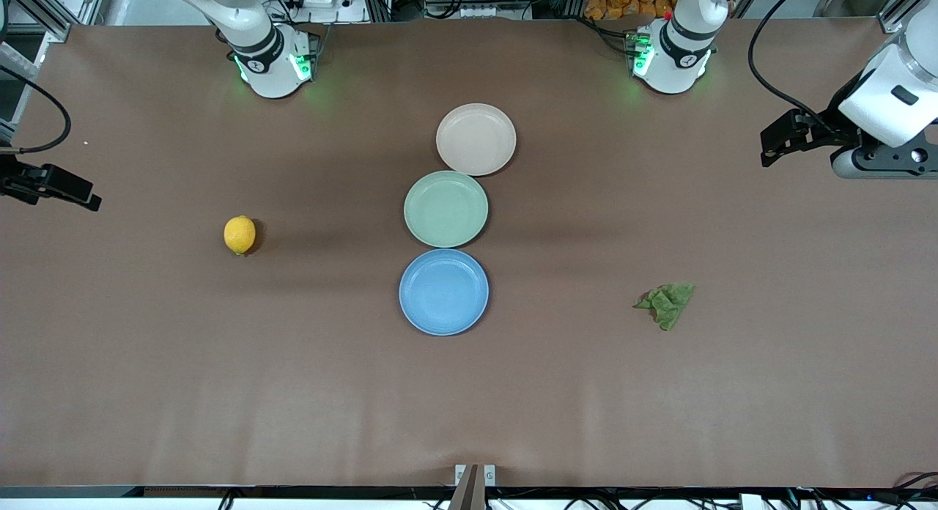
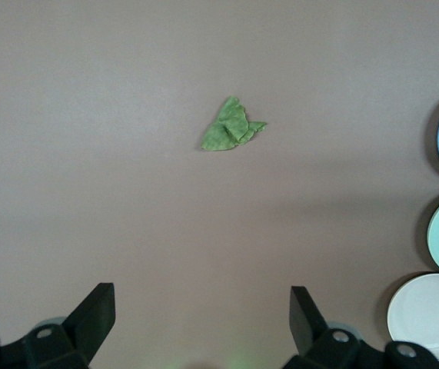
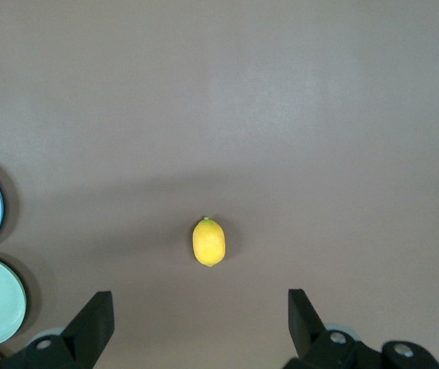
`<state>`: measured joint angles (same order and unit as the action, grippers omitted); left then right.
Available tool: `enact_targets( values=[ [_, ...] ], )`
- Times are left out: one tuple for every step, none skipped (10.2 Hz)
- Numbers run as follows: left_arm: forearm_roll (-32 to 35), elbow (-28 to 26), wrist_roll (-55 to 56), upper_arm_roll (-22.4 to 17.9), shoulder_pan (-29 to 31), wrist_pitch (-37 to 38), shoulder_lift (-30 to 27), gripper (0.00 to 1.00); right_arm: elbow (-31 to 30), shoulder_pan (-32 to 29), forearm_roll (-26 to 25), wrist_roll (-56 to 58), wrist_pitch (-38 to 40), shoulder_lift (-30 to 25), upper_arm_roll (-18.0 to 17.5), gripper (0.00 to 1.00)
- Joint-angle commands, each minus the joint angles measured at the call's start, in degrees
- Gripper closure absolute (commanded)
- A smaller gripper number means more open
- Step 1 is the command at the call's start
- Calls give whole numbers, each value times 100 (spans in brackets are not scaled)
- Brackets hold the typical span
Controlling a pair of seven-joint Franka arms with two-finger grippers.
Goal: Place lemon and lettuce in plates
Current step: 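Move the right gripper toward the lemon while the left gripper approaches the lettuce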
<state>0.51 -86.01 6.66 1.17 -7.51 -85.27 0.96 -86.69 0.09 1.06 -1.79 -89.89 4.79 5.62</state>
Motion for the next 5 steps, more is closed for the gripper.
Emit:
enact_targets(
  values=[
    [-77,32,20,-47,-31,-146,0,0,126,-26,78,-94,42,66,9,0],
    [-68,32,63,-56,-31,-147,9,0,117,-26,78,-94,33,75,9,0],
    [-42,32,99,-56,-66,-147,18,0,117,-35,78,-85,7,101,9,0],
    [-33,32,108,-47,-75,-147,27,0,117,-35,78,-85,7,110,9,0],
    [-33,32,90,-47,-83,-147,27,0,117,-27,78,-76,7,119,9,0]
  ],
)
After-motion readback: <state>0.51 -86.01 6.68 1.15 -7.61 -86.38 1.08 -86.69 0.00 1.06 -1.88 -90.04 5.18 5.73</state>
